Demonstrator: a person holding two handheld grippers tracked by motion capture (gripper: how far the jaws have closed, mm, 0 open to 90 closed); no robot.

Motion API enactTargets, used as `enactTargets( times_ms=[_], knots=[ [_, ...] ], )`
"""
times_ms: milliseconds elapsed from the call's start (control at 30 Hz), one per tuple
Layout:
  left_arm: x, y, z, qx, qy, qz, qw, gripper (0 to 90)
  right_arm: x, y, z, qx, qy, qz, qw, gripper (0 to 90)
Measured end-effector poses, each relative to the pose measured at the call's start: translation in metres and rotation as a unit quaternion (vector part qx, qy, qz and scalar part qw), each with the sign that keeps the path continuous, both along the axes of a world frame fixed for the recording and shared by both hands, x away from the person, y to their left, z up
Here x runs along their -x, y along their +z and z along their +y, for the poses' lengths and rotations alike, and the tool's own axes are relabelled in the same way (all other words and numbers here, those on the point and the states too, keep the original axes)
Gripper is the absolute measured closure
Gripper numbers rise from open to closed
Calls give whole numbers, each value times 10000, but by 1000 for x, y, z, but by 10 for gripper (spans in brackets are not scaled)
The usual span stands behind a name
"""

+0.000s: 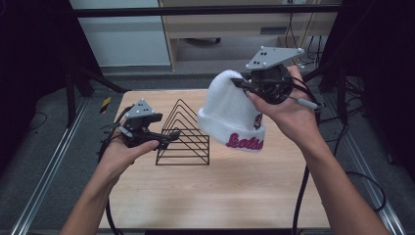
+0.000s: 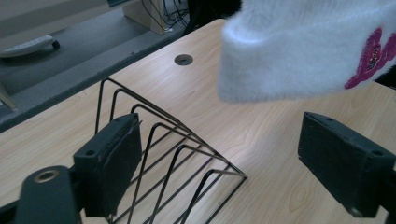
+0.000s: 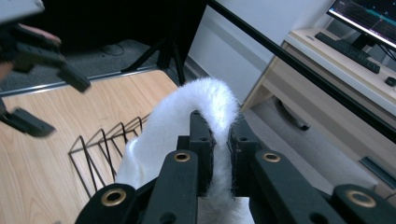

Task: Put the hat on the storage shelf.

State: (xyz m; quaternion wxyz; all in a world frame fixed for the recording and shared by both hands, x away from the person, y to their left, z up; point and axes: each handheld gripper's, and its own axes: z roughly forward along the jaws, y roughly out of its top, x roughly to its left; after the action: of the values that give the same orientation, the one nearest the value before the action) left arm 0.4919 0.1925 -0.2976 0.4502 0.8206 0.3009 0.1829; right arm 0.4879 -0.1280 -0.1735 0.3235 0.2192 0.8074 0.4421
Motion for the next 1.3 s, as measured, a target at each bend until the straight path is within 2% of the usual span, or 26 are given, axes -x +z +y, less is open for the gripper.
enactTargets(
  times_ms=[133, 333, 467, 700, 800, 900, 933, 1033, 1133, 1233, 1300],
  knots=[
    [-5, 1, -8, -32, -99, 19, 9999, 171, -2, 4, 8, -51, 62, -40, 10000, 835],
    [-20, 3, -22, 86, -318, 148, 9993, 204, -4, 9, 20, -138, 176, -52, 9997, 835],
    [-25, 0, -30, -37, -359, 129, 9993, 213, -4, 8, 26, -143, 243, -45, 9996, 835],
    [-30, -5, -39, -16, -389, 191, 9991, 239, -4, 7, 30, -253, 330, -39, 9991, 835],
    [-32, -5, -40, 5, -406, 192, 9990, 319, -1, 9, 31, -274, 390, -59, 9988, 835],
    [-35, -5, -39, 112, -403, 270, 9988, 509, -1, 9, 31, -273, 391, -63, 9988, 835],
    [-37, -4, -37, 177, -451, 377, 9981, 569, -1, 8, 29, -275, 386, -50, 9989, 835],
    [-37, -4, -39, 144, -505, 398, 9978, 695, -3, 7, 27, -294, 358, -21, 9989, 835],
    [-36, -3, -40, 67, -470, 345, 9983, 741, -4, 6, 24, -285, 348, -11, 9990, 835],
    [-33, 1, -37, -28, -270, 130, 9995, 745, -7, 4, 23, -278, 326, -7, 9991, 834],
    [-33, 2, -36, -17, -215, 79, 9997, 745, -10, 3, 23, -306, 319, -11, 9990, 834]
  ],
)
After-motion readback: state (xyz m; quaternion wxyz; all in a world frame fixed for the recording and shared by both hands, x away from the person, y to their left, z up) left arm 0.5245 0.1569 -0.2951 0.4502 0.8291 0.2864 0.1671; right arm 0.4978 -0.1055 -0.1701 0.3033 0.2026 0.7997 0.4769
